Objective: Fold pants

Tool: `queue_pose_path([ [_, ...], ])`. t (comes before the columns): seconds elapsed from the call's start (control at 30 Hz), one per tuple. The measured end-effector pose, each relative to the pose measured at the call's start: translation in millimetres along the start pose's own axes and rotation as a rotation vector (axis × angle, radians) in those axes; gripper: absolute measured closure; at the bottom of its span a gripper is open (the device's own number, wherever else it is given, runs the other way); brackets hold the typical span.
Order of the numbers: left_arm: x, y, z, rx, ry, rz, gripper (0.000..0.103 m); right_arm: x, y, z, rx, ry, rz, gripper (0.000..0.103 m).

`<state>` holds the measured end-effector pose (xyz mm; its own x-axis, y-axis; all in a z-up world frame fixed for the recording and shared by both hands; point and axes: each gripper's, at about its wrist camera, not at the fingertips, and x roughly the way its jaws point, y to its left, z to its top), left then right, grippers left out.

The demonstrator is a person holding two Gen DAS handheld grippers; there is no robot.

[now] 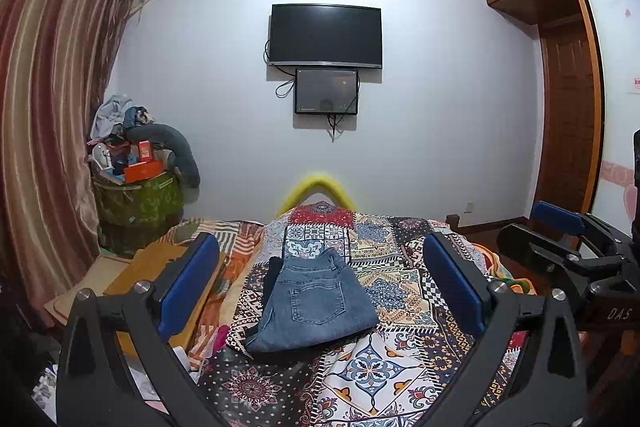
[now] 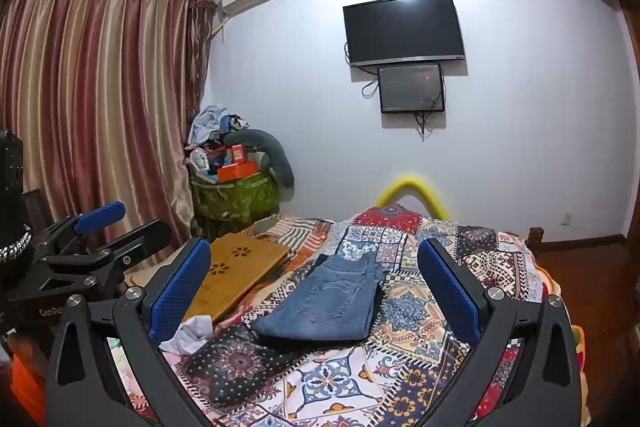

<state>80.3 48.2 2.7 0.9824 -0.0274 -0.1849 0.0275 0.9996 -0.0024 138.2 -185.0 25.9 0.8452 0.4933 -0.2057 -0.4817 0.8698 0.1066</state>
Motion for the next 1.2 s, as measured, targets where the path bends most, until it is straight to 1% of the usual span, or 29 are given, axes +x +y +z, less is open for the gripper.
queue_pose_path([
  [0.3,3,-2,0,0.004,0.010,-0.020,0.000,-2,-5,2,0.009,0.000,-0.007,0.000],
  [0.43,7,-4,0,0.005,0.034,-0.040,0.000,-2,-7,2,0.012,0.000,-0.011,0.000],
  [0.57,7,-5,0,0.008,0.027,-0.026,0.000,-3,-9,2,0.019,-0.001,-0.012,0.000],
  [0.93,11,-2,-3,-0.016,0.054,-0.051,0.000,-3,-11,1,0.026,0.008,-0.011,0.000],
  [1.2,11,2,-6,-0.024,0.059,-0.056,0.000,0,-11,0,0.030,0.015,-0.010,0.000],
])
